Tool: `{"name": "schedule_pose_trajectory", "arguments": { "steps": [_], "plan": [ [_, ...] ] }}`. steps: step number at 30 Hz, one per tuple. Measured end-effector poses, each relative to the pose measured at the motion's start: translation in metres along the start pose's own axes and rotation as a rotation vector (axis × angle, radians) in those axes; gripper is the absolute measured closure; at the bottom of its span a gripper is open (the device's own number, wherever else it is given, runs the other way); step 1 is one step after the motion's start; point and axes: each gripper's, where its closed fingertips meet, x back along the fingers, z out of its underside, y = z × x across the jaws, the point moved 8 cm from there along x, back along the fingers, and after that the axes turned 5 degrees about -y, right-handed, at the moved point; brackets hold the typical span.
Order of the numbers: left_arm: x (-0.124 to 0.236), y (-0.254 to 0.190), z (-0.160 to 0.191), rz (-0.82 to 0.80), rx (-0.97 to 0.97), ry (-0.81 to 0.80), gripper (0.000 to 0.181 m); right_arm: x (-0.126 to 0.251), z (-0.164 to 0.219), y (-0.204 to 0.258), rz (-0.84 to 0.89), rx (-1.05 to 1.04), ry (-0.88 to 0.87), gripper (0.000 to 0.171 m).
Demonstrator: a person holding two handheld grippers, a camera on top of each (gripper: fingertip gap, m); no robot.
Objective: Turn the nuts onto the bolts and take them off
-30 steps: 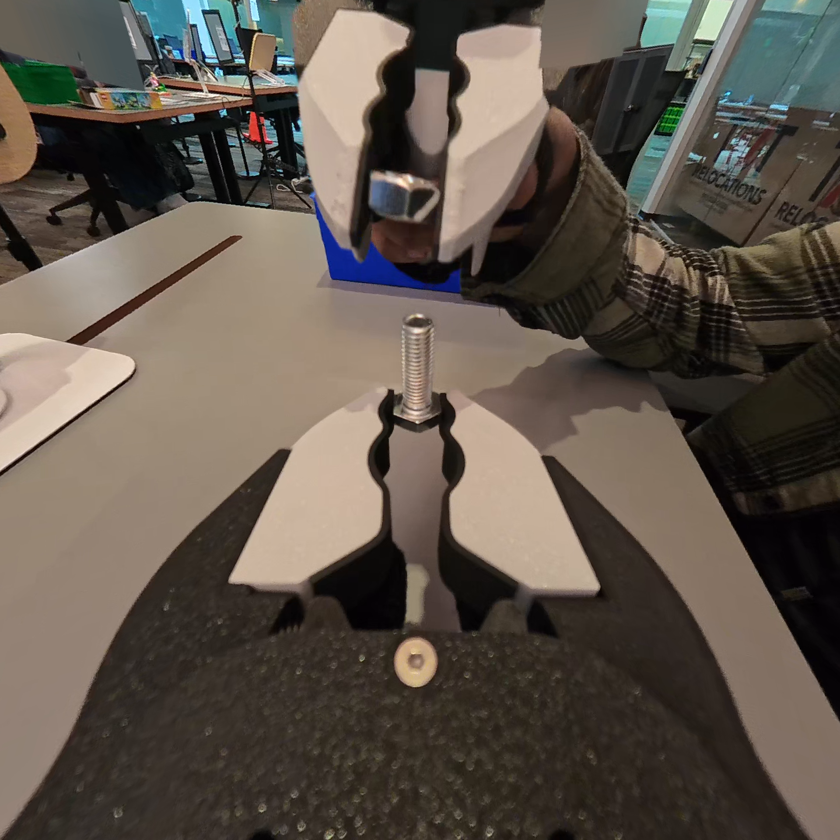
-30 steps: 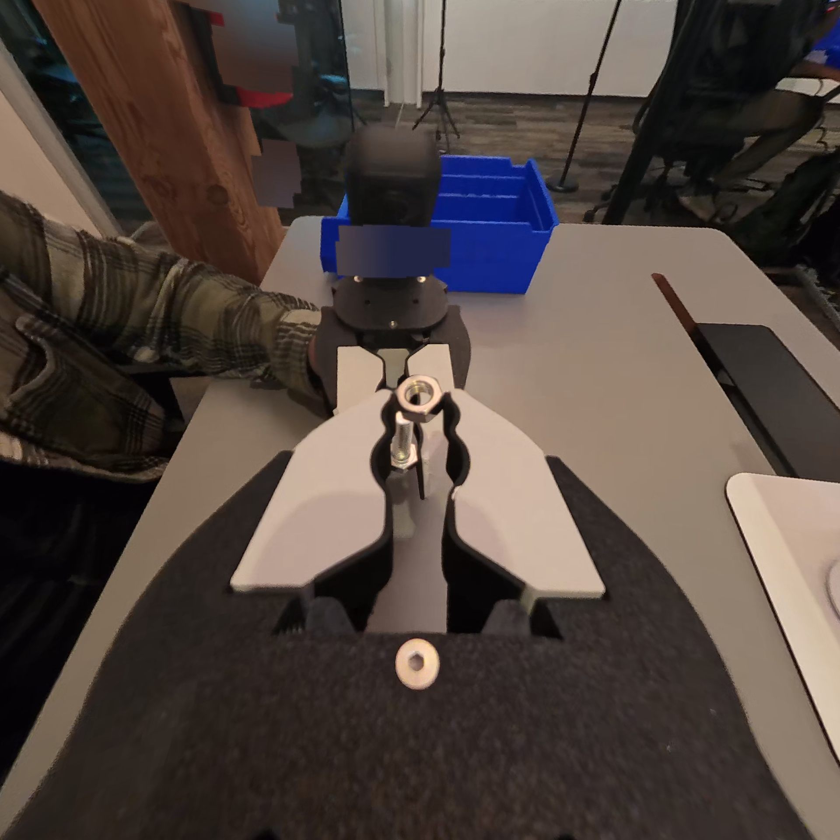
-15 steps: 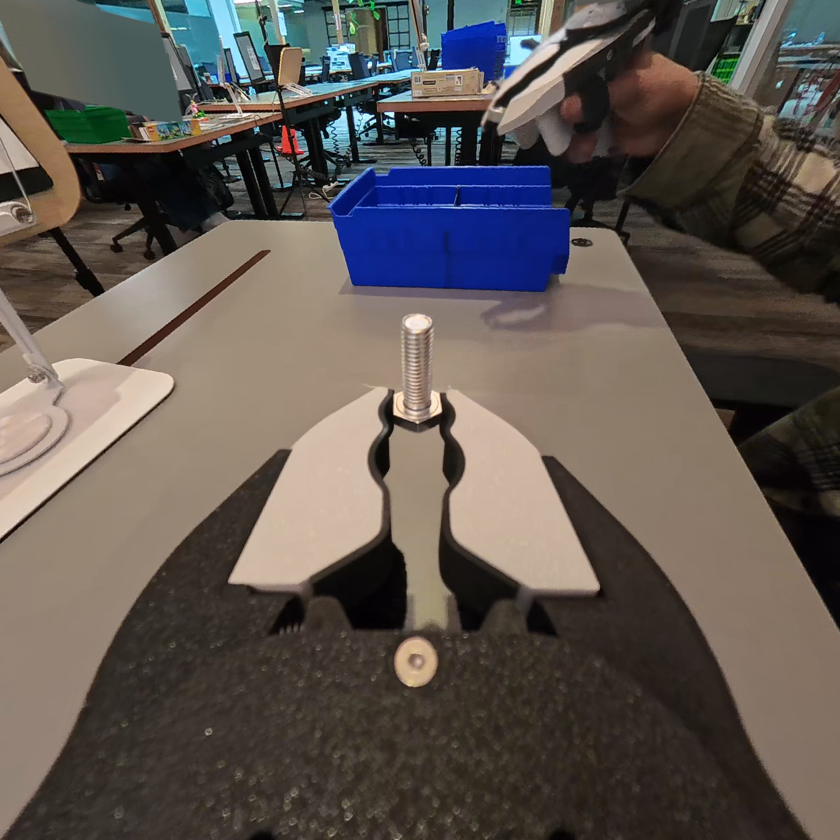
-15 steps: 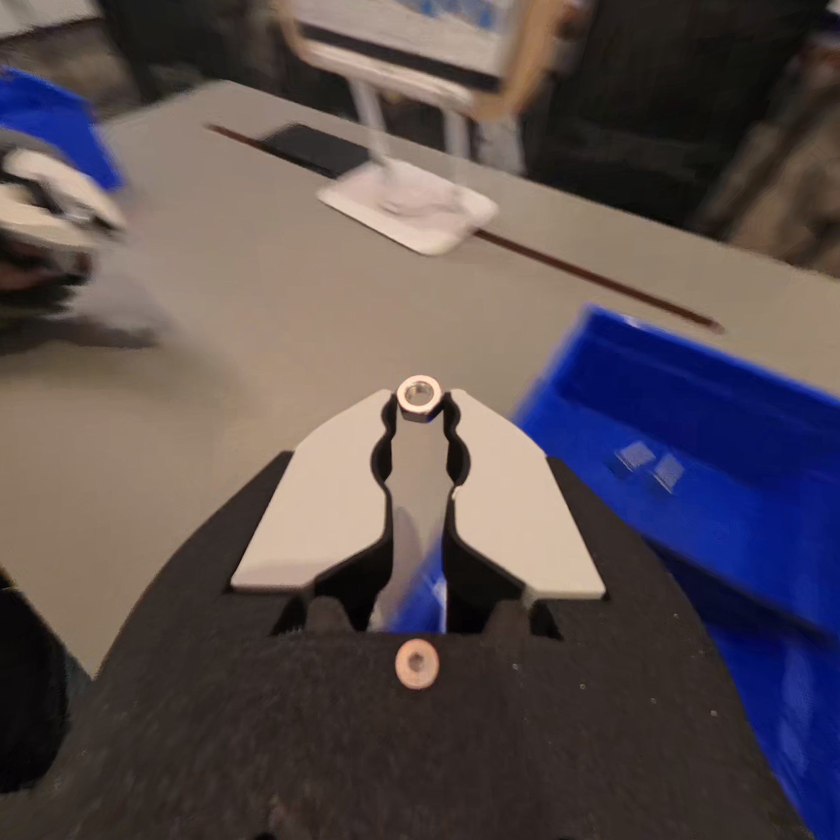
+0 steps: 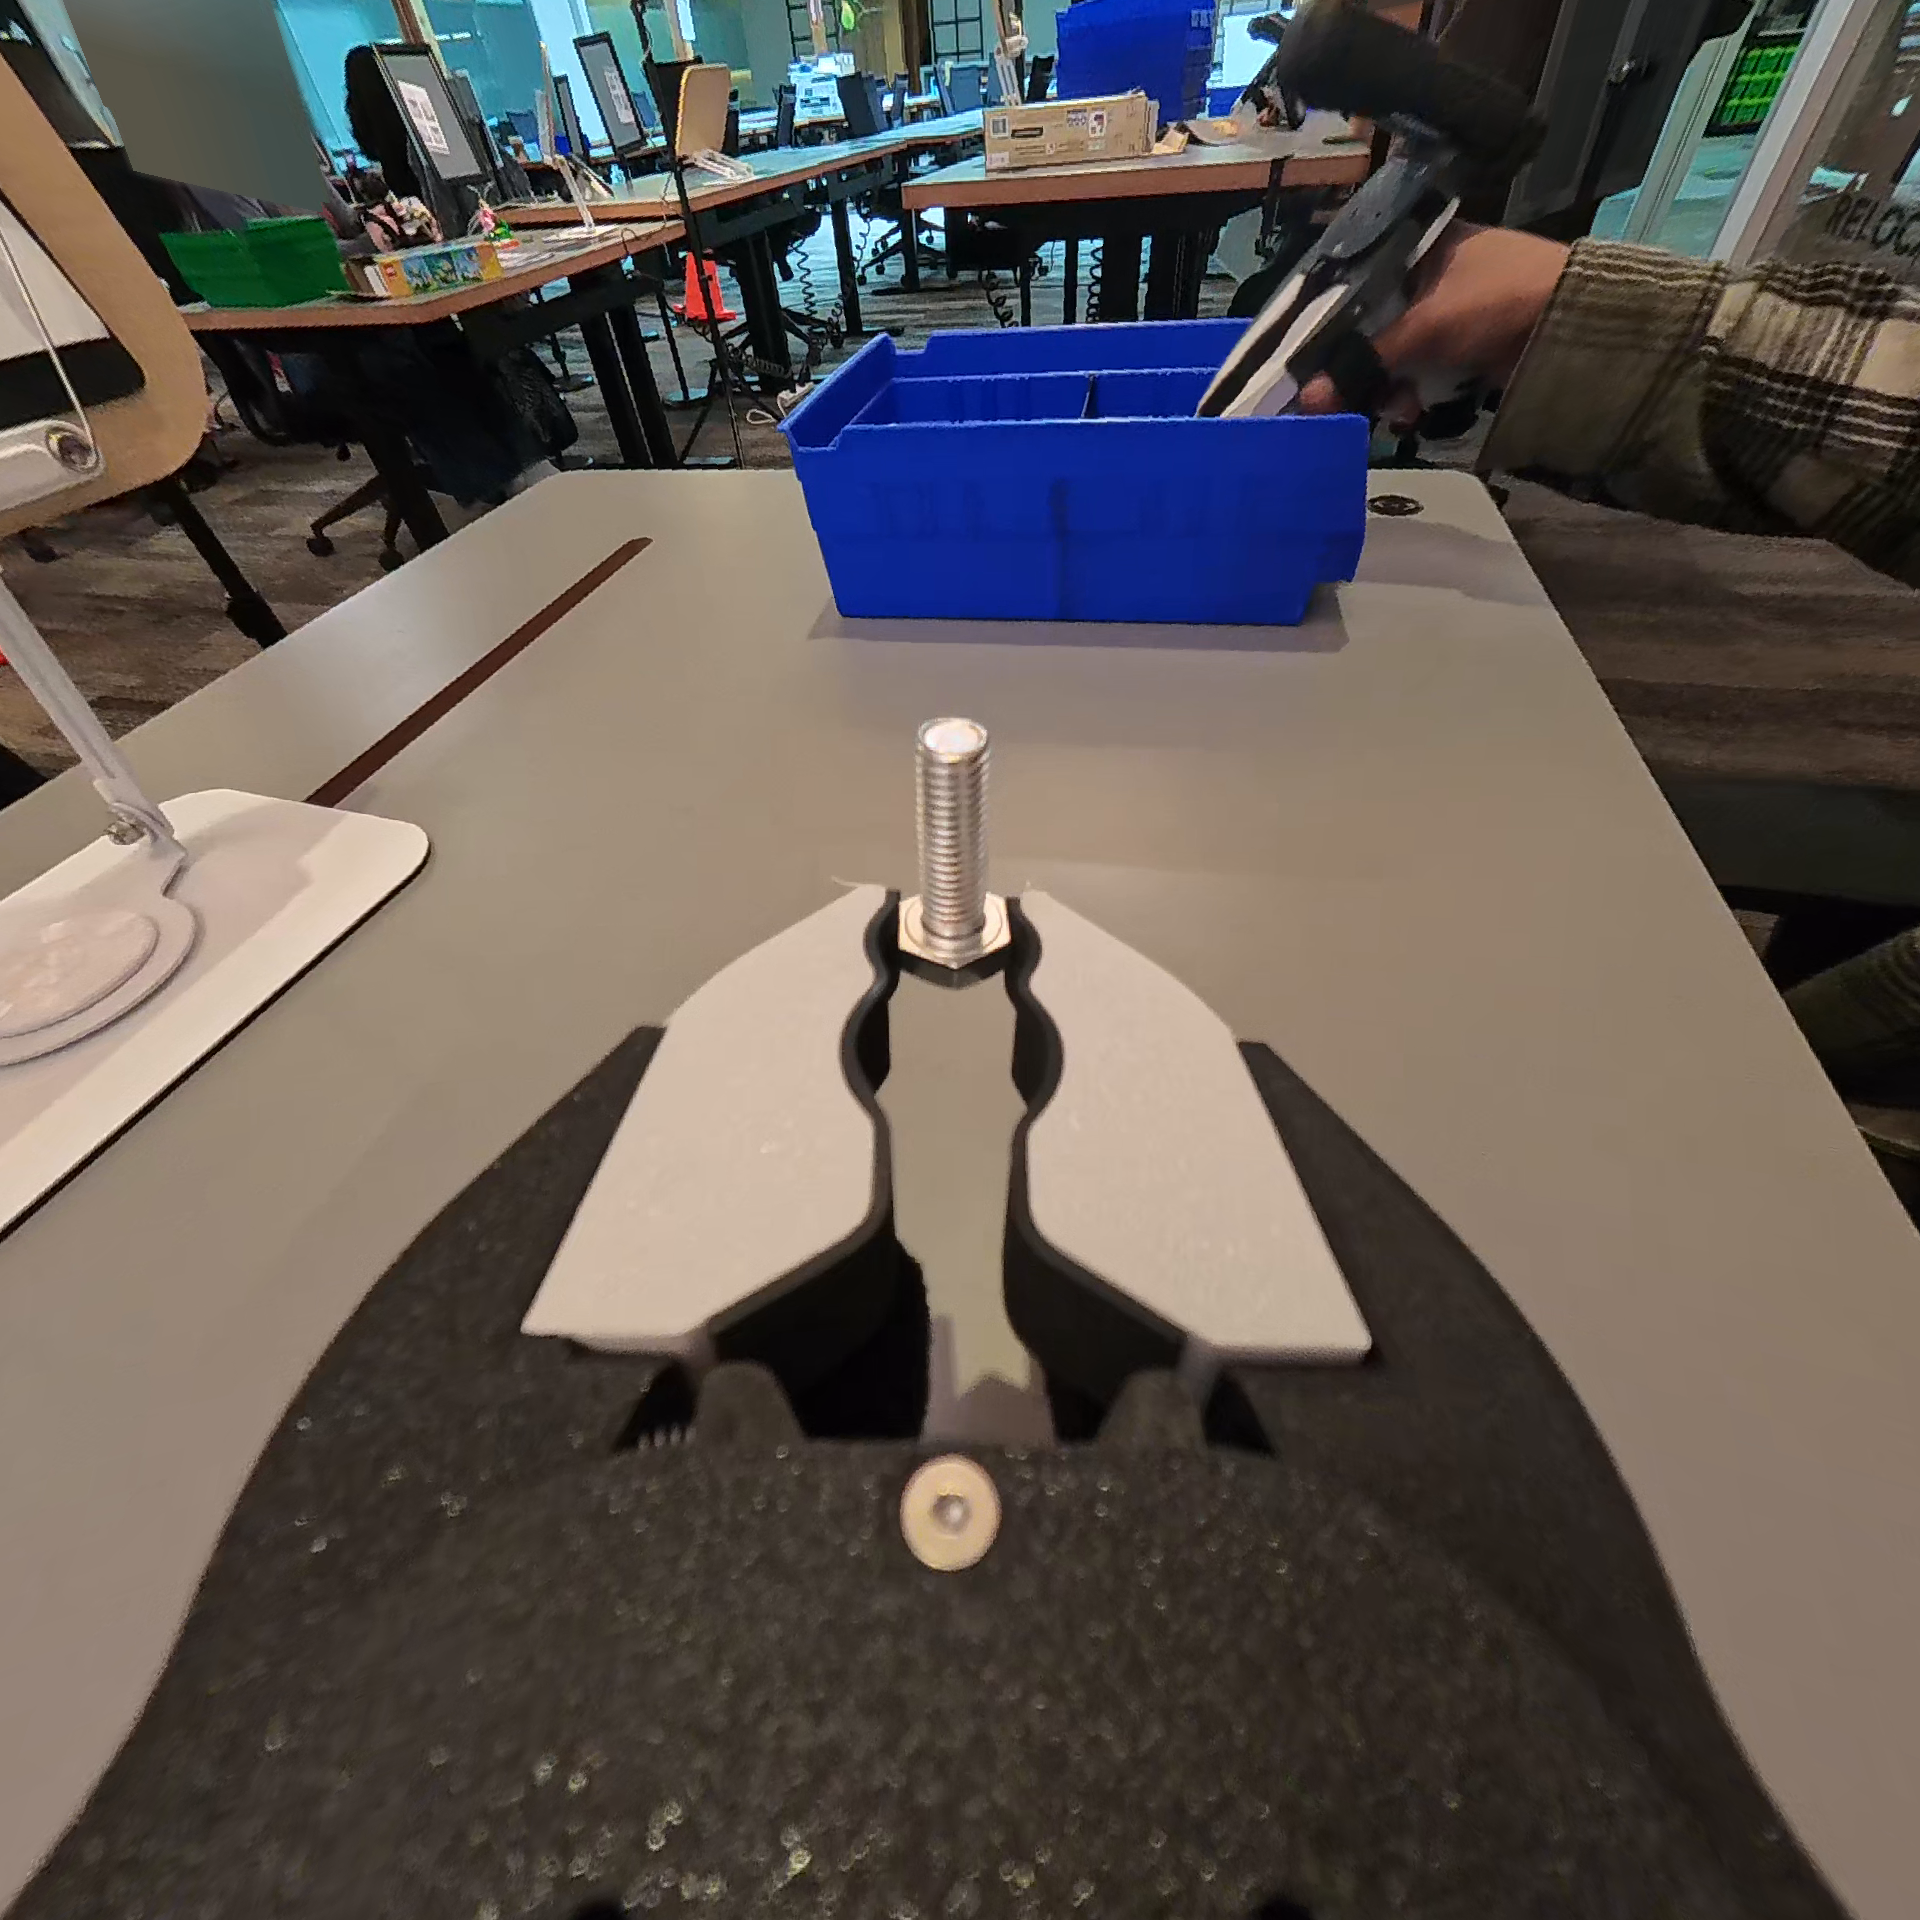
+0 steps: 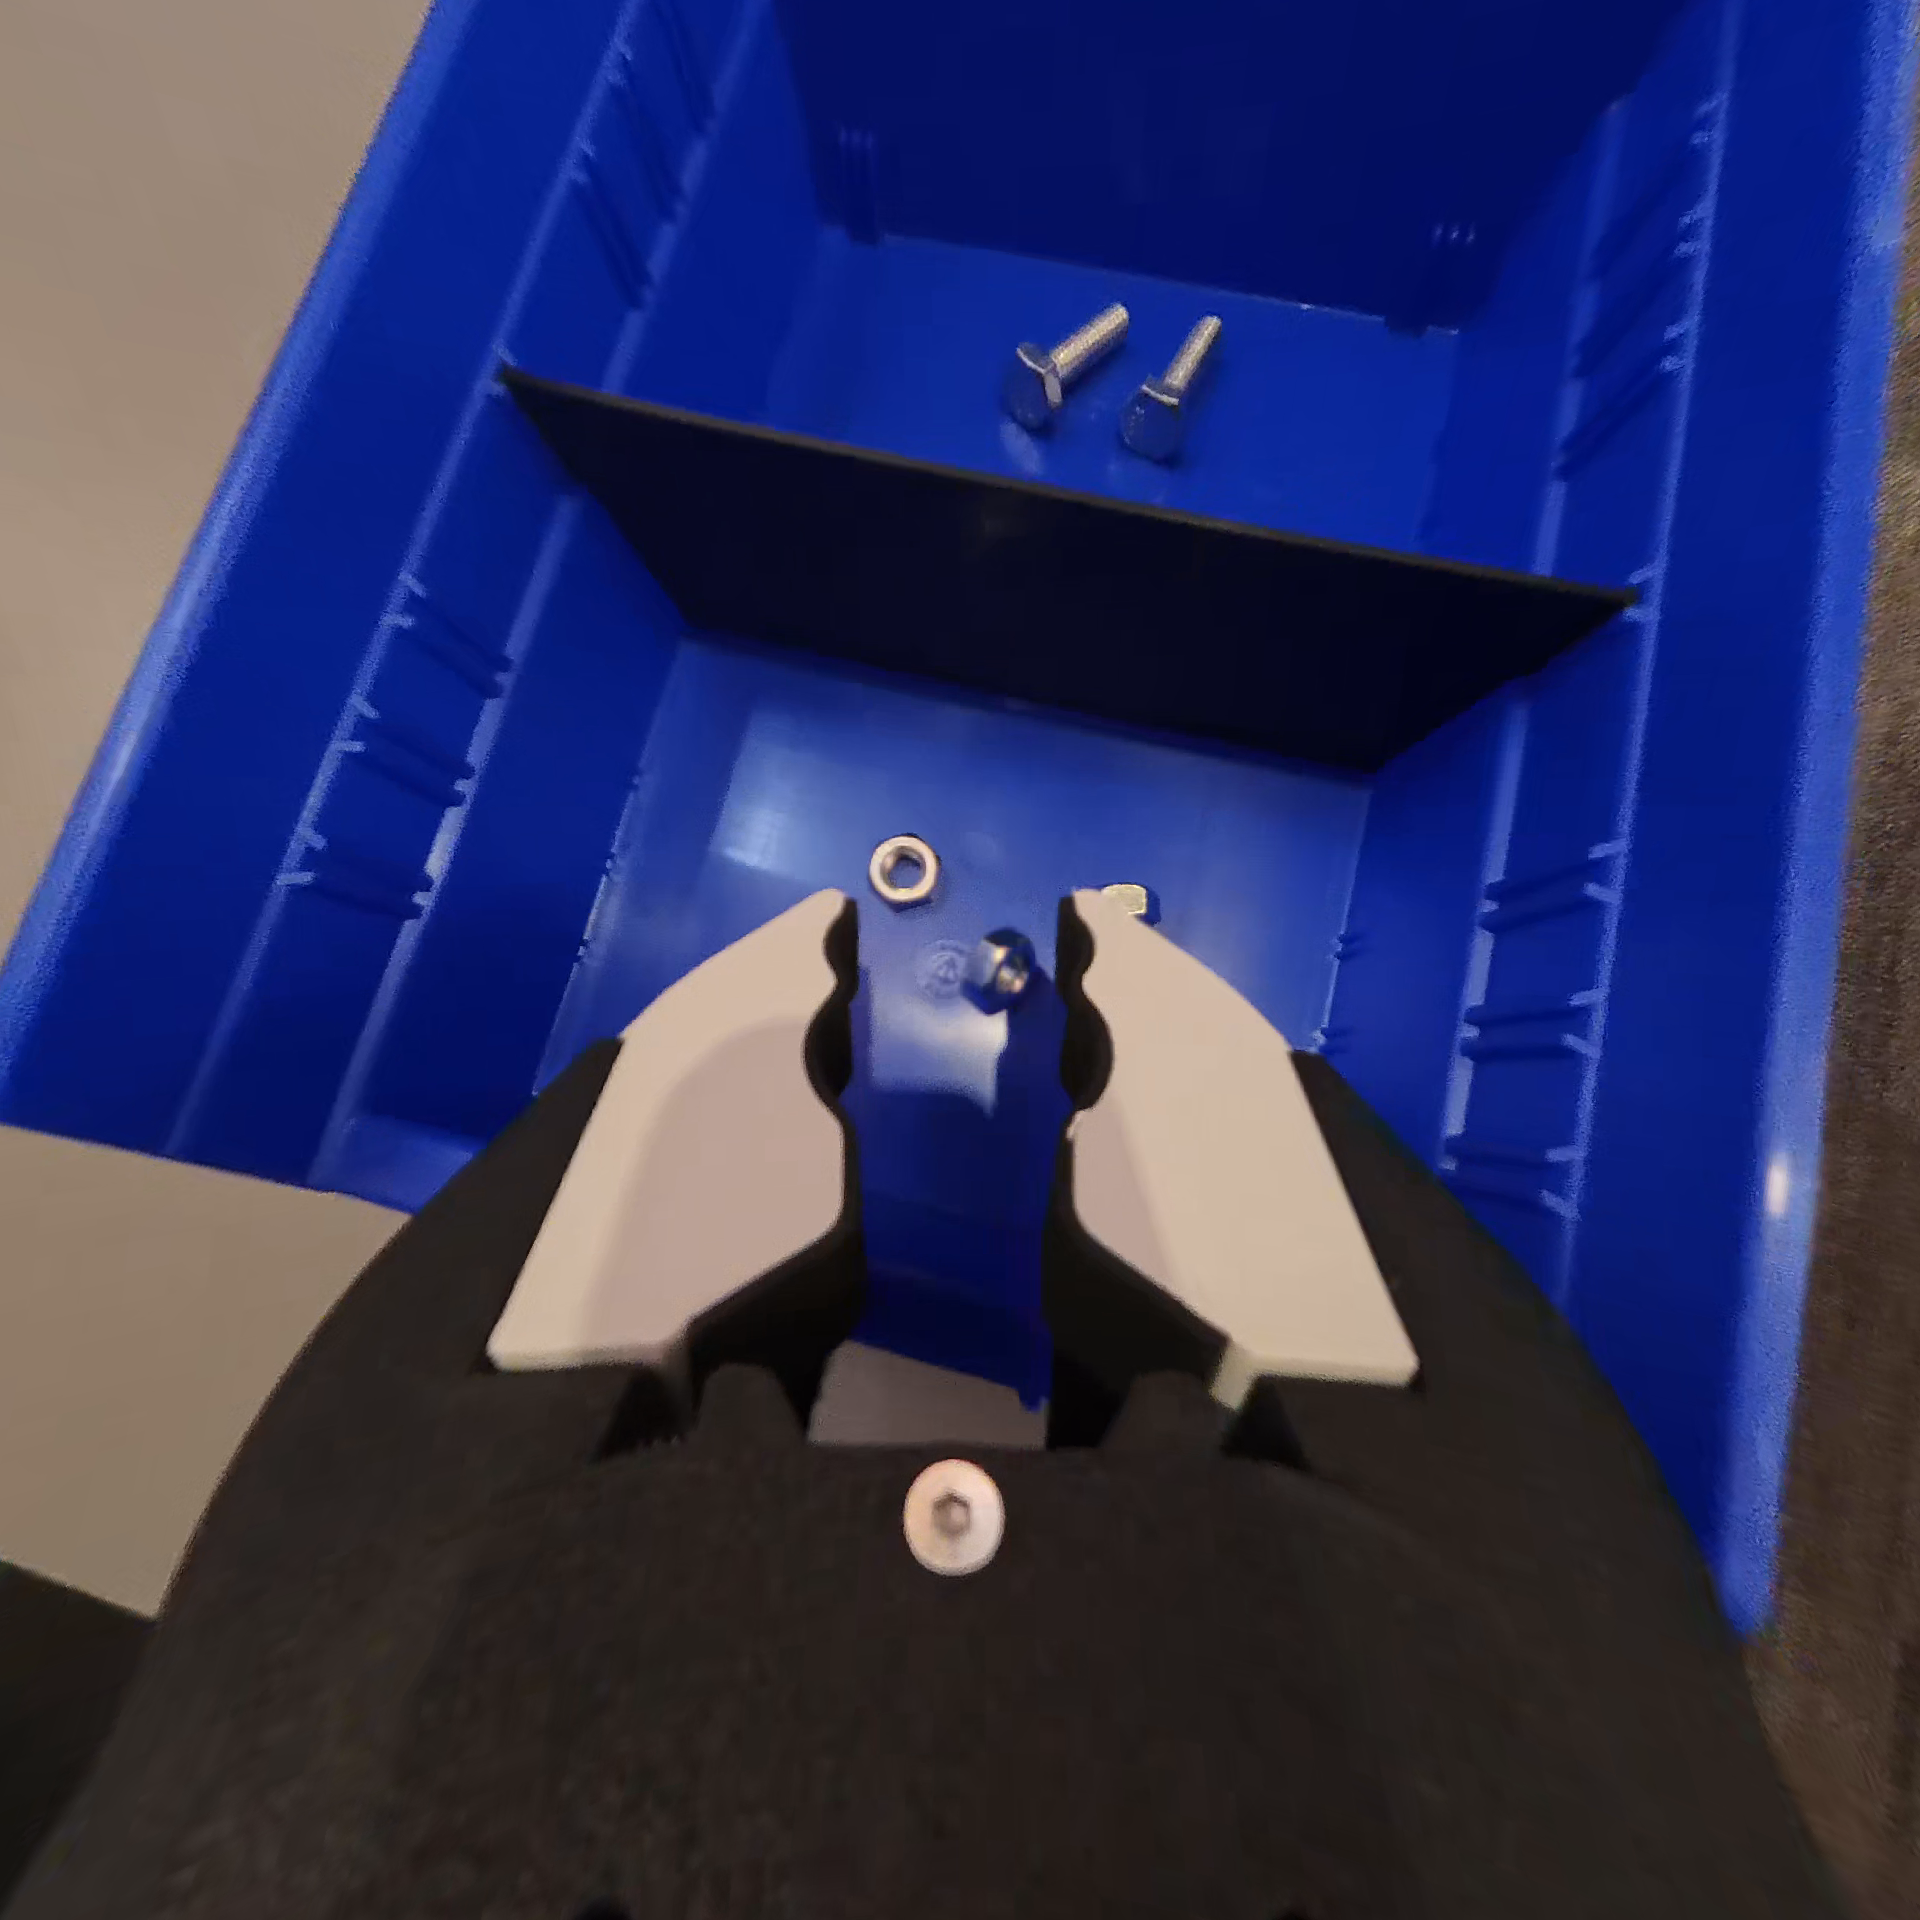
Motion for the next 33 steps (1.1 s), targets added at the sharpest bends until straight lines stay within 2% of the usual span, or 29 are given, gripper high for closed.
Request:
{"name": "schedule_pose_trajectory", "arguments": {
  "steps": [4,7,11,15,19,23,29,31,33],
  "plan": [
    [-0.001,0.0,0.001,0.006,0.005,0.002,0.163,0.025,-0.024,0.013,0.015,0.043,-0.118,0.131],
    [-0.001,-0.001,-0.001,0.02,0.017,-0.015,0.163,0.044,-0.06,0.061,-0.096,0.123,-0.346,0.135],
    [-0.003,-0.002,0.0,0.043,0.047,-0.025,0.163,0.032,-0.1,0.167,-0.431,0.287,-0.588,0.133],
    [-0.004,-0.005,0.0,0.053,0.026,-0.009,0.163,-0.009,-0.124,0.265,-0.819,0.354,-0.721,0.133],
    [-0.005,-0.009,0.0,0.077,0.026,-0.008,0.163,-0.057,-0.139,0.324,-1.024,0.391,-0.712,0.136],
    [-0.008,-0.013,0.001,0.1,0.014,0.012,0.163,-0.086,-0.143,0.353,-1.085,0.441,-0.671,0.138],
    [-0.01,-0.02,-0.001,0.128,0.005,0.009,0.163,-0.102,-0.135,0.372,-1.117,0.528,-0.613,0.145],
    [-0.011,-0.022,-0.001,0.135,0.001,0.017,0.163,-0.102,-0.133,0.374,-1.136,0.55,-0.613,0.162],
    [-0.012,-0.023,-0.001,0.139,-0.006,0.021,0.163,-0.101,-0.132,0.374,-1.124,0.561,-0.62,0.162]
  ]
}}
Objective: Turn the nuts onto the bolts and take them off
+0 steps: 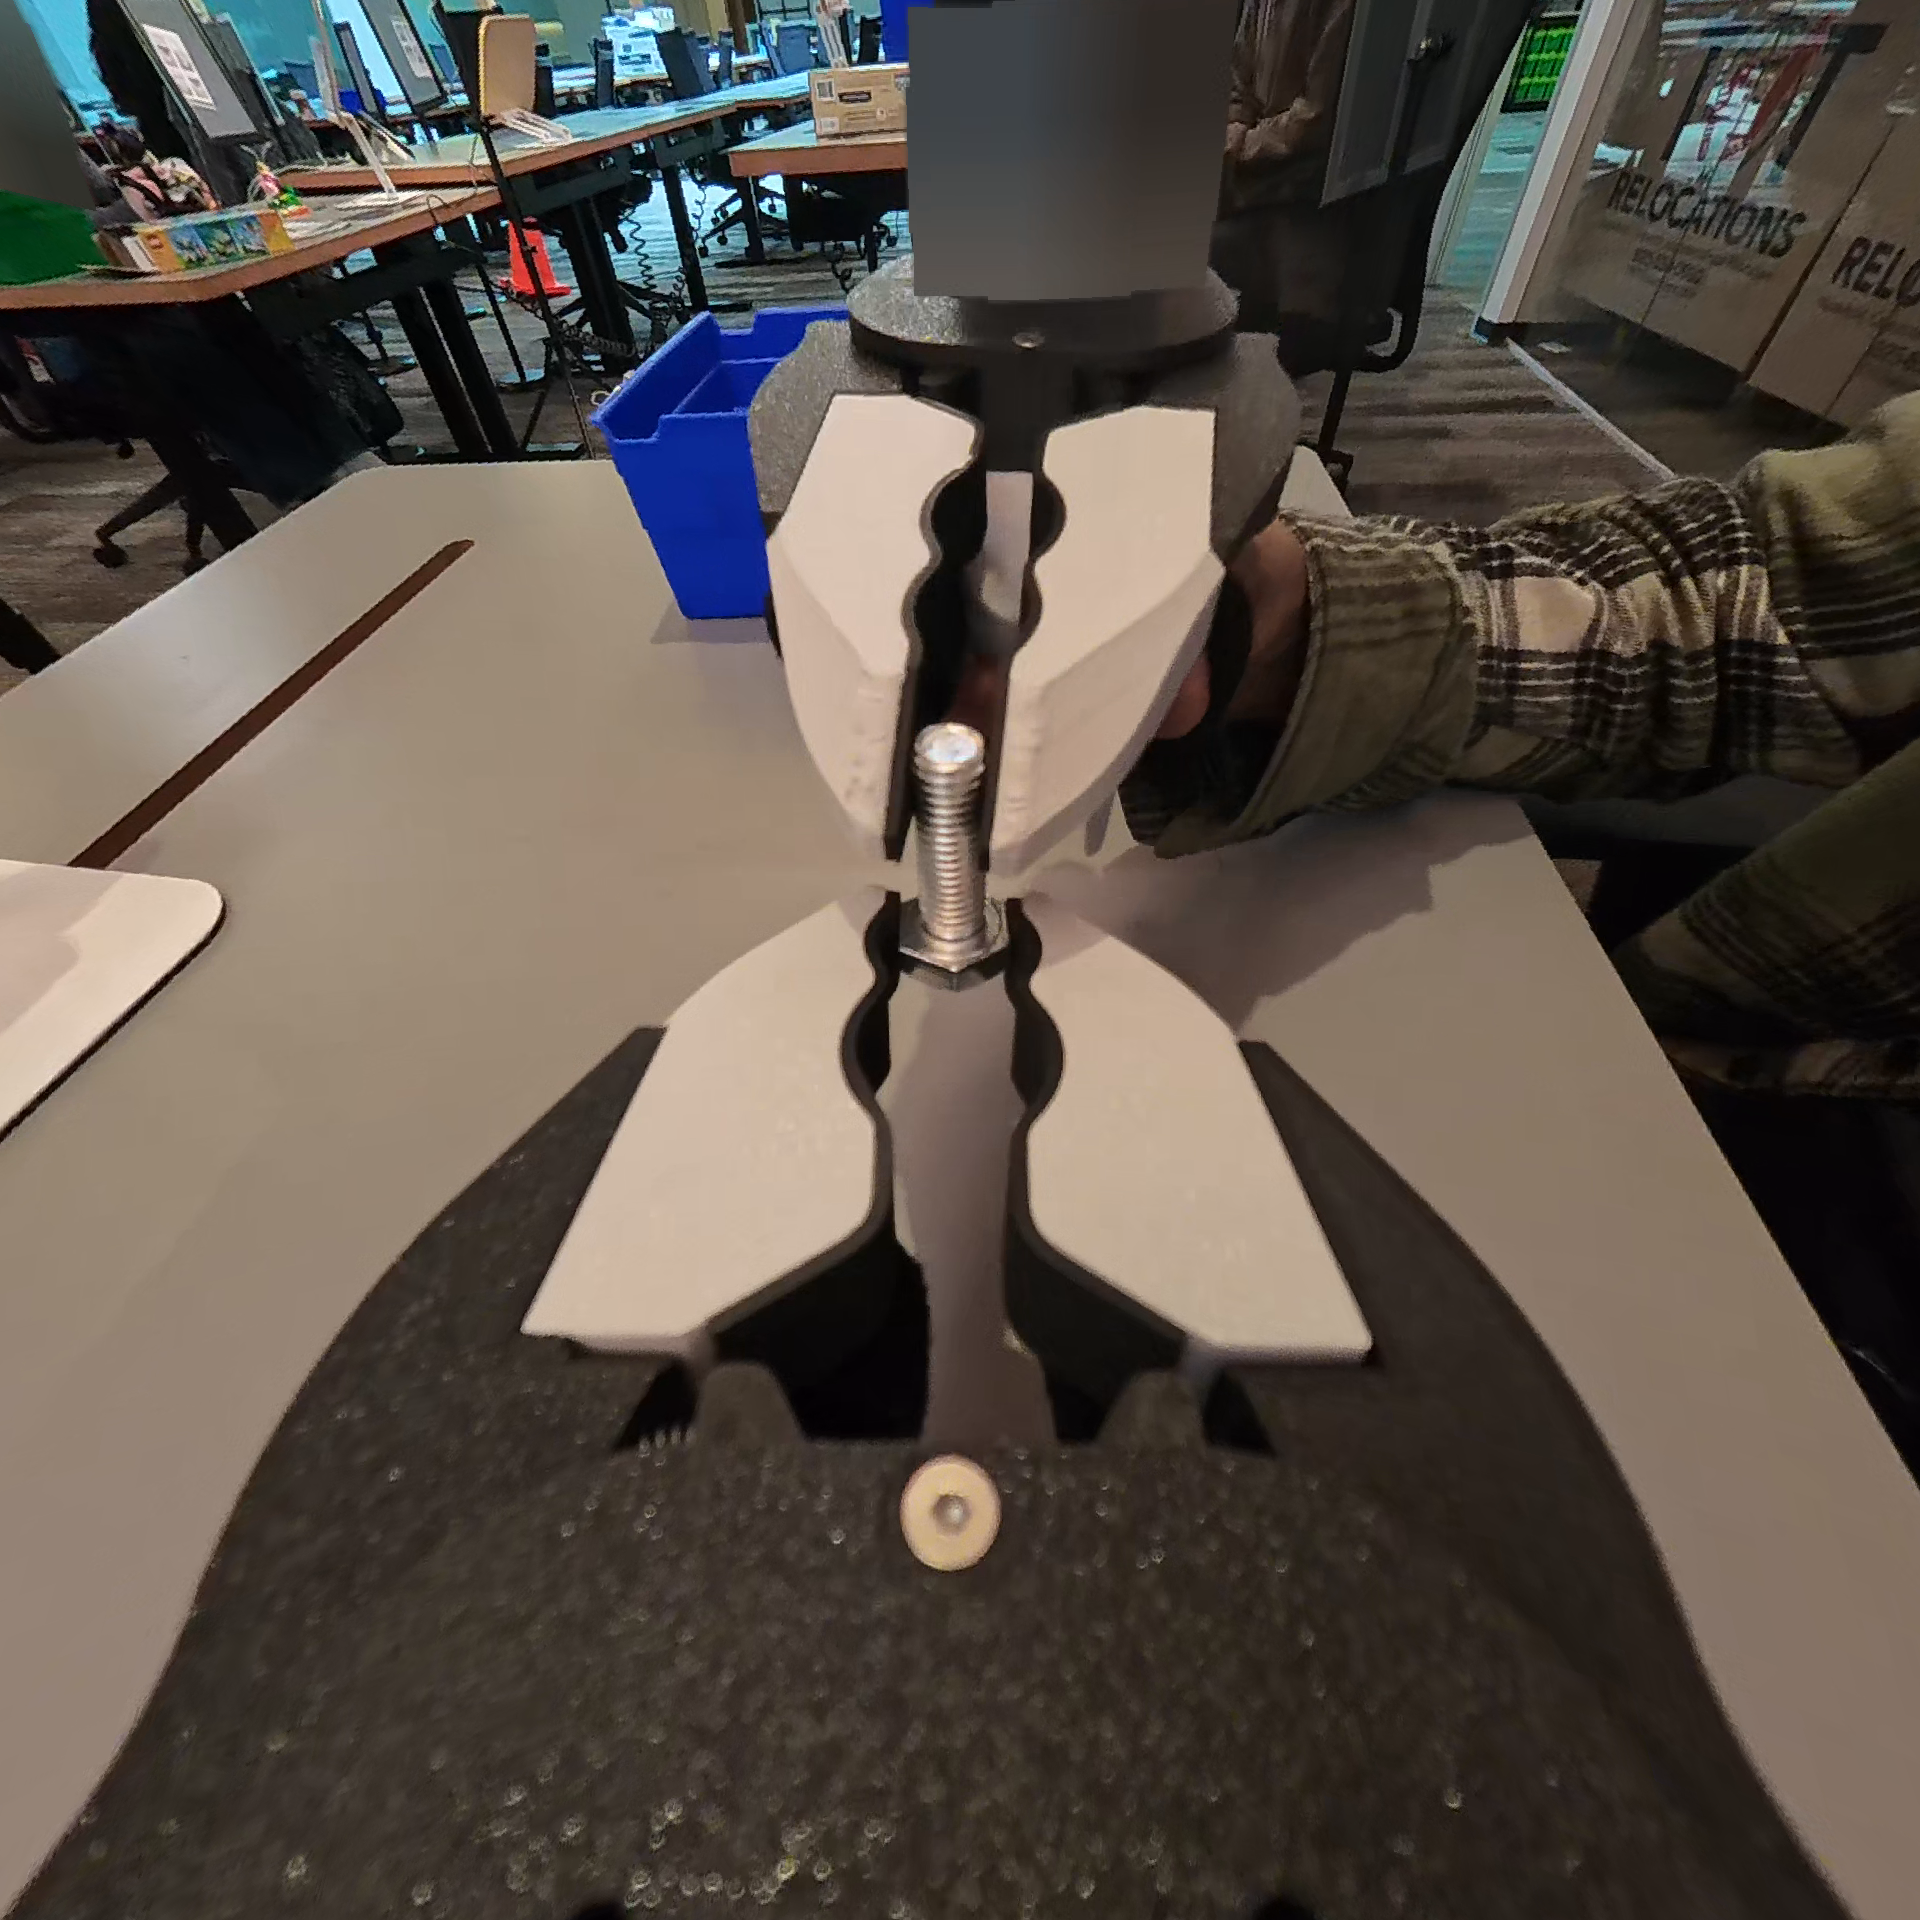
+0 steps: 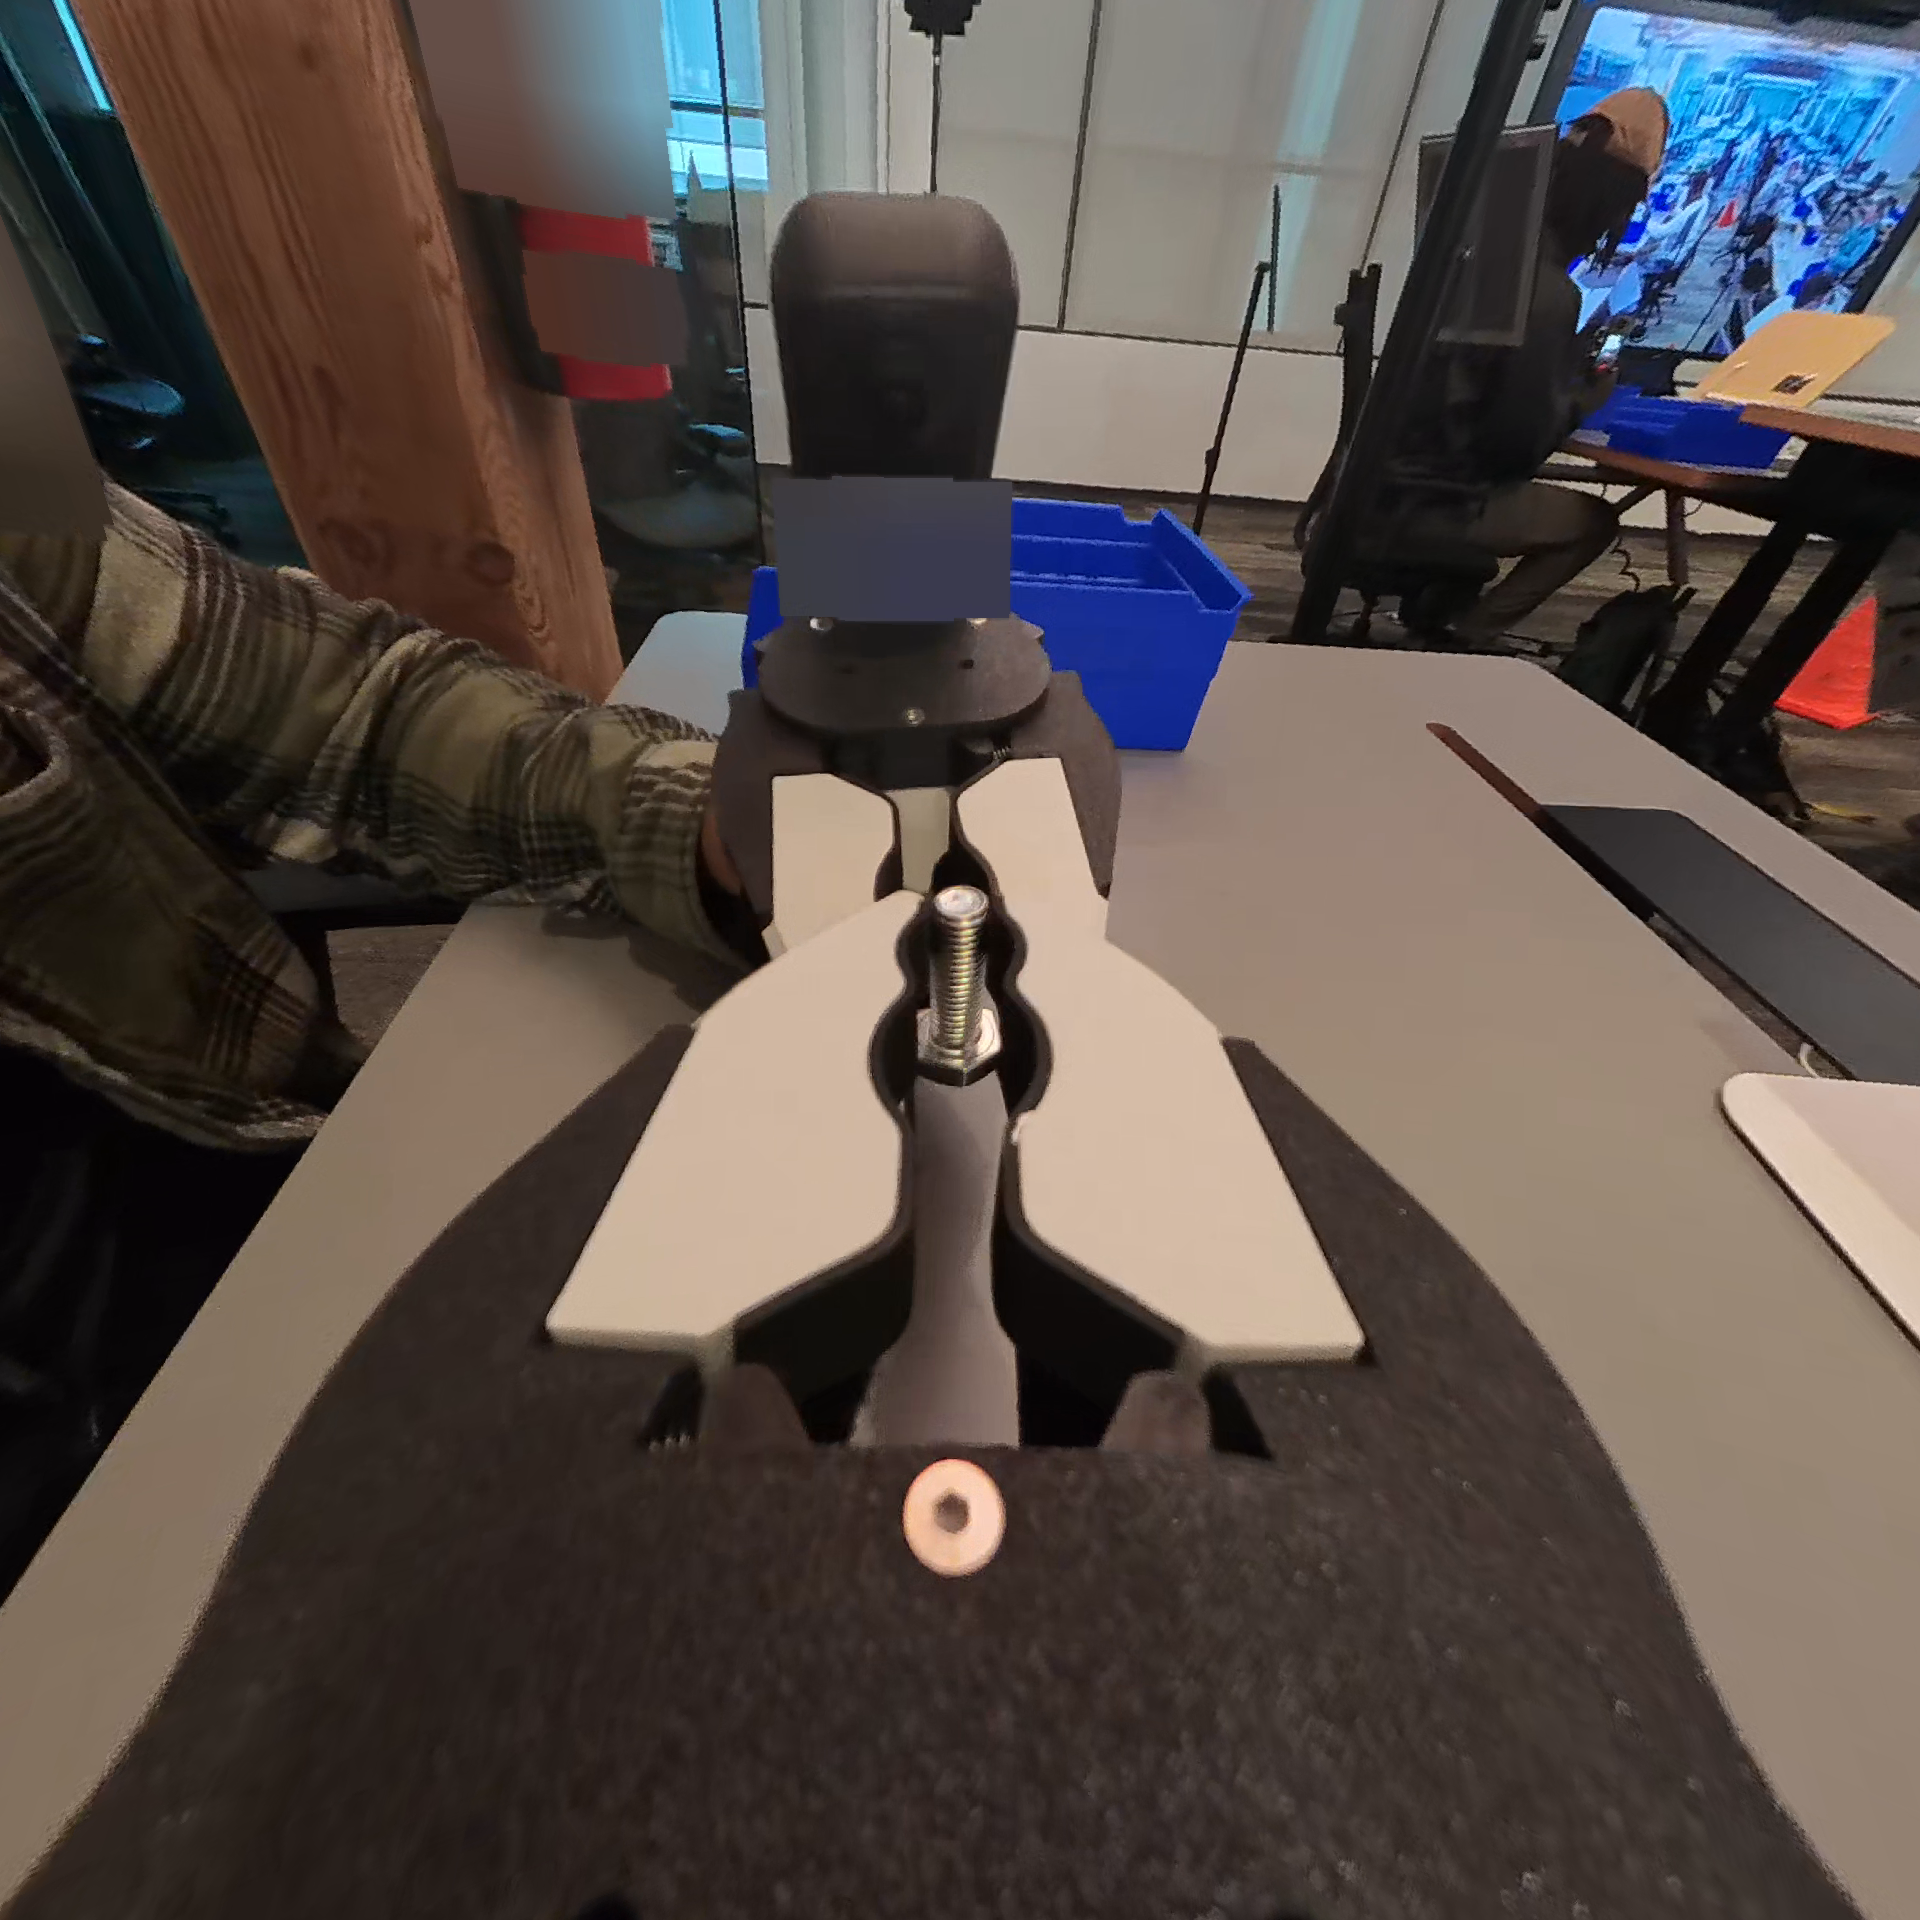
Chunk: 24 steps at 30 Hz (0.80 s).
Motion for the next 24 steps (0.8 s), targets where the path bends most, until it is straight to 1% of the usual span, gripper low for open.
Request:
{"name": "schedule_pose_trajectory", "arguments": {
  "steps": [3,6,7,9,11,13,16,18,21,24],
  "plan": [
    [0.0,-0.001,-0.001,0.043,0.028,-0.027,0.162,0.007,-0.006,0.004,0.023,0.013,-0.005,0.162],
    [-0.002,0.004,0.003,0.04,0.084,-0.02,0.136,0.037,-0.023,-0.001,0.125,0.031,-0.011,0.162],
    [-0.003,0.005,0.005,0.039,0.092,-0.017,0.132,0.056,-0.03,-0.006,0.191,0.041,0.014,0.162],
    [-0.004,0.004,0.005,0.044,0.093,-0.023,0.125,0.105,-0.044,-0.02,0.359,0.067,0.082,0.162],
    [-0.005,0.002,0.003,0.049,0.079,-0.022,0.122,0.167,-0.058,-0.037,0.545,0.044,0.136,0.162],
    [-0.006,0.001,0.002,0.051,0.06,-0.021,0.12,0.234,-0.064,-0.057,0.752,-0.017,0.2,0.162],
    [-0.008,-0.001,0.002,0.048,0.044,-0.01,0.12,0.319,-0.047,-0.082,0.984,-0.157,0.324,0.162],
    [-0.008,-0.001,0.002,0.043,0.03,-0.002,0.122,0.354,-0.026,-0.091,1.05,-0.278,0.348,0.162],
    [-0.01,-0.003,0.002,0.029,0.001,0.012,0.124,0.377,0.007,-0.097,1.078,-0.419,0.393,0.162],
    [-0.011,-0.003,0.003,0.025,-0.012,0.028,0.126,0.384,0.027,-0.1,1.1,-0.454,0.481,0.161]
  ]
}}
